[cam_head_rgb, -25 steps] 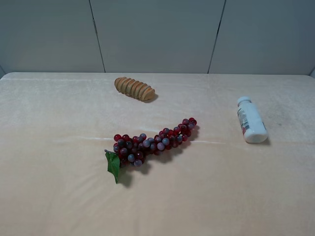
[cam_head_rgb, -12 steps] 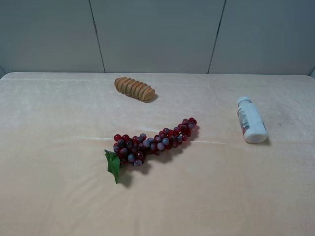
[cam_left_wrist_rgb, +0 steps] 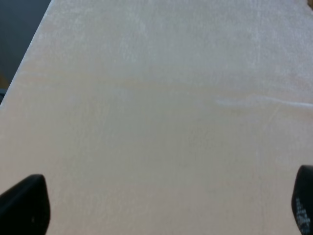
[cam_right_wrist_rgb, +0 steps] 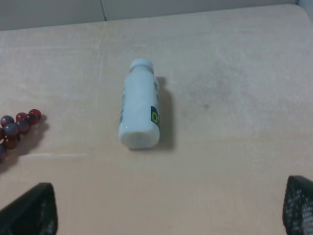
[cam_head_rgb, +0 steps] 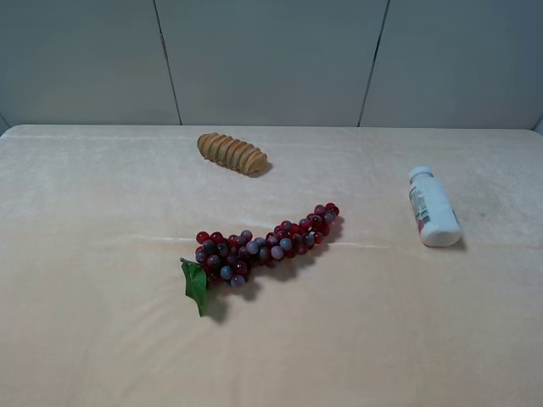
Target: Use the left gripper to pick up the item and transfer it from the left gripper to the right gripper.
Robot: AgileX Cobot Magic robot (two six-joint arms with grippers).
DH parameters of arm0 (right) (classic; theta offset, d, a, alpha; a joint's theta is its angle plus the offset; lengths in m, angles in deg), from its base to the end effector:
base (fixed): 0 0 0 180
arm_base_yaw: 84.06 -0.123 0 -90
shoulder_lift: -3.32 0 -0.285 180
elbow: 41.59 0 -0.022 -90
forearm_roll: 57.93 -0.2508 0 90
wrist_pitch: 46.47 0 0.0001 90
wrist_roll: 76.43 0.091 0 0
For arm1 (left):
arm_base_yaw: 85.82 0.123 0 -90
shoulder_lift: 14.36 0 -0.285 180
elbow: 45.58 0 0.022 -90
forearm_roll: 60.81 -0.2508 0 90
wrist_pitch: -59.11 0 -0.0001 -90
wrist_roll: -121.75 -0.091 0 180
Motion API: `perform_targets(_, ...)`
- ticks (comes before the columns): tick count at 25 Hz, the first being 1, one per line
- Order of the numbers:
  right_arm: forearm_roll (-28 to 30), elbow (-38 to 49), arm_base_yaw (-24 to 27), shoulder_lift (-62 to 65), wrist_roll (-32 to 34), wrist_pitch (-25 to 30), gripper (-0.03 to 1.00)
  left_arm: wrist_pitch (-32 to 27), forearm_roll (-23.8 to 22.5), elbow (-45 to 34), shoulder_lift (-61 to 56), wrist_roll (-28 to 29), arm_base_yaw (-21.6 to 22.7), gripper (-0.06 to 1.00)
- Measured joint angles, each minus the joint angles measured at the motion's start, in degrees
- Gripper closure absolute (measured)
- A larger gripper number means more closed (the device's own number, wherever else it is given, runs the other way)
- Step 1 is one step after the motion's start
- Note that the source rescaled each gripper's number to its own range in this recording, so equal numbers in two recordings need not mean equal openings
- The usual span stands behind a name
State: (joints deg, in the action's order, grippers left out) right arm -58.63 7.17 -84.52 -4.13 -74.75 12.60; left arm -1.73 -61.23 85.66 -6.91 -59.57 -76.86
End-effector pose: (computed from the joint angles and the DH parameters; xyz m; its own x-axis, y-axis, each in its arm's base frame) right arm -0.0042 0.0009 0.2788 -0.4274 0.0322 -0.9035 -0.0023 0.9993 0.0367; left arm -0.0054 -0.0003 0.2762 -0.4533 -0.0445 -0.8902 -0.1494 0.9884 0.0266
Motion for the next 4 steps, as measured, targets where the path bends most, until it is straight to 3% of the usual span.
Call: perform_targets(4,0.00,0.00,0.00,0.00,0.05,0.00,-0.03,0.00,0.00,0.00,0.00,0.00,0.00,-0.04)
